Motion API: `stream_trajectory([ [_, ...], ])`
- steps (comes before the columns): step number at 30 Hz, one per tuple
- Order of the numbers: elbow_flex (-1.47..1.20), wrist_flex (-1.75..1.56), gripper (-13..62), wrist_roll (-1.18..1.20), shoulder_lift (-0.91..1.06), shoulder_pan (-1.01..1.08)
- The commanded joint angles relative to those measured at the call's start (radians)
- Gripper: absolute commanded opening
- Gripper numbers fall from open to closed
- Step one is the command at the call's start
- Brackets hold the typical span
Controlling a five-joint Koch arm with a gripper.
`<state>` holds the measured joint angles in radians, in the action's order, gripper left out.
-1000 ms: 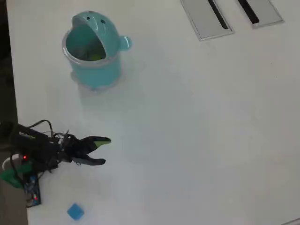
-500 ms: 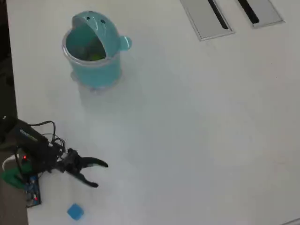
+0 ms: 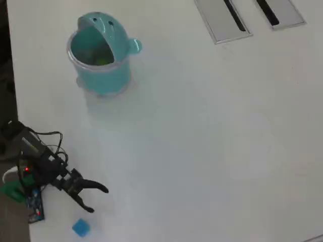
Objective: Grasp RGB lego blocks and put them in the bin one by one.
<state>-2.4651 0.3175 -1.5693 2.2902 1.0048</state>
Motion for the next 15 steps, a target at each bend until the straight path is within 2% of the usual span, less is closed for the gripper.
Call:
stream_trajectory([
  [1,0.106,0.092,32.6,-0.003,0.074,0.038],
  [15,0.153,0.325,33.0,-0.064,0.071,0.144],
])
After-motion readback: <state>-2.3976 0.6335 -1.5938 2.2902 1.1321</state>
